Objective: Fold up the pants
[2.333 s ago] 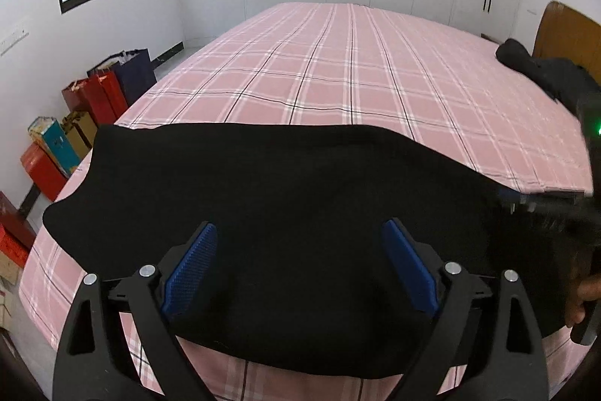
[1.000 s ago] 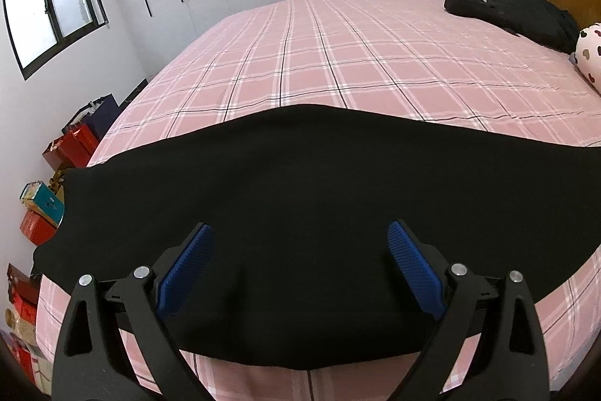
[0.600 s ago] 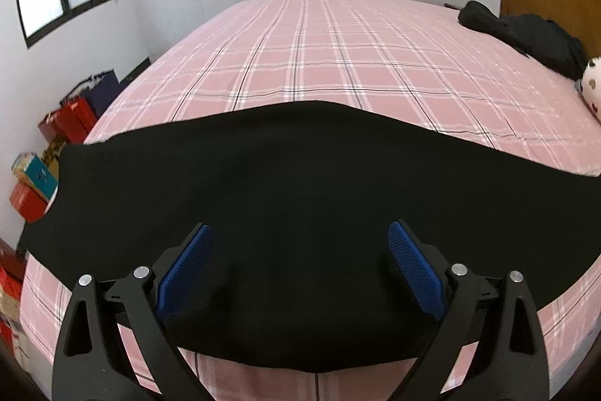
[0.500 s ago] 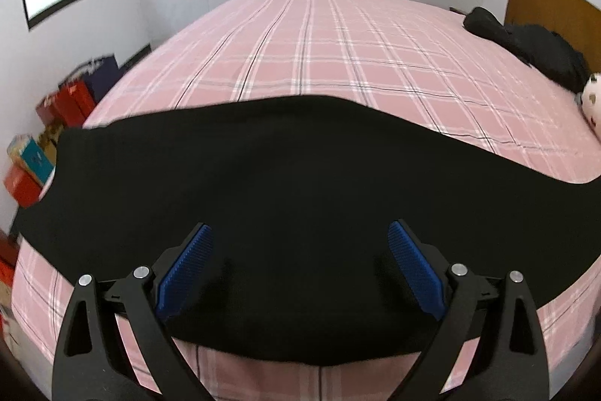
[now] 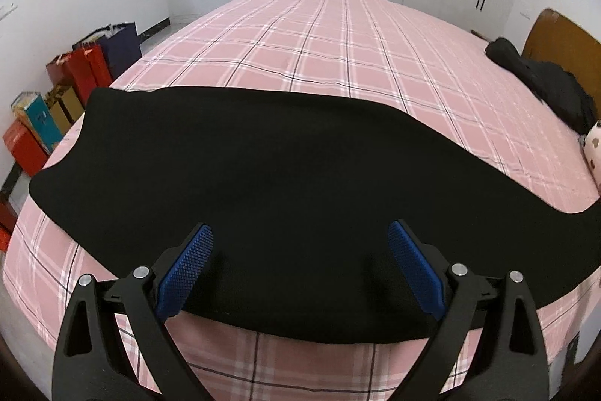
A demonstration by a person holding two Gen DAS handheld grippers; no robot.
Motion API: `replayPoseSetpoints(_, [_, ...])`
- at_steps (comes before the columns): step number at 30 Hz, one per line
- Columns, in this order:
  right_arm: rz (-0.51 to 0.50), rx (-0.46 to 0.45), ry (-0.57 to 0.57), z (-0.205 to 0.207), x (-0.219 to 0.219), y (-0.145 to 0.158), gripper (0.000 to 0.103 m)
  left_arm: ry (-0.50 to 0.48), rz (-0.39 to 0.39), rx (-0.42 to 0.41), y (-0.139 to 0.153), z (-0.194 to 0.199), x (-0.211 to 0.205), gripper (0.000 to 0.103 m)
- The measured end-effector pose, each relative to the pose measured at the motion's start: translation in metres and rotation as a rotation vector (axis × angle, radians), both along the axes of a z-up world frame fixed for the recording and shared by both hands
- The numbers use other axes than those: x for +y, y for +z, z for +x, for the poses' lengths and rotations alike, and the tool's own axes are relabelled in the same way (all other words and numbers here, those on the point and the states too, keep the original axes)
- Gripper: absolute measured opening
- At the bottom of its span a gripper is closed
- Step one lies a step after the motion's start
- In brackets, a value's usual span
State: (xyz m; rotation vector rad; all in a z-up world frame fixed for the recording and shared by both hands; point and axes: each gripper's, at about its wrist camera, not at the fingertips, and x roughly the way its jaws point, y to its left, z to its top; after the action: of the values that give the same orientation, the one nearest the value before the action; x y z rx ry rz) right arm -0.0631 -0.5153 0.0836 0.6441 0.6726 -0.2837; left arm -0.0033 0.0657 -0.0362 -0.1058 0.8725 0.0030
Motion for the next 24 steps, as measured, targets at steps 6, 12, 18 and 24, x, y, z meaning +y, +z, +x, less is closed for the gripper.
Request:
replayPoseSetpoints(6, [-0.048,-0.109,0.297,0.038,0.131,0.056,0.013,0.017,-0.008,-0.045,0.008,-0.006,0.011,0.093])
replayPoseSetpoints(12, [-0.095,-0.085,0.554,0.074,0.260,0.041,0.013,0.036,0.003,-0.087,0.015,-0.010,0.028,0.093])
replayPoseSetpoints(18, [-0.148,0.098,0.719,0.097,0.361,-0.042,0.015,0.087,-0.051,-0.086,0.015,-0.009,0.055,0.093])
replayPoseSetpoints(24, [-0.208,0.302,0.816,0.104,0.414,-0.120,0.029,0.117,-0.078,-0.081,0.013,-0.005,0.071,0.093])
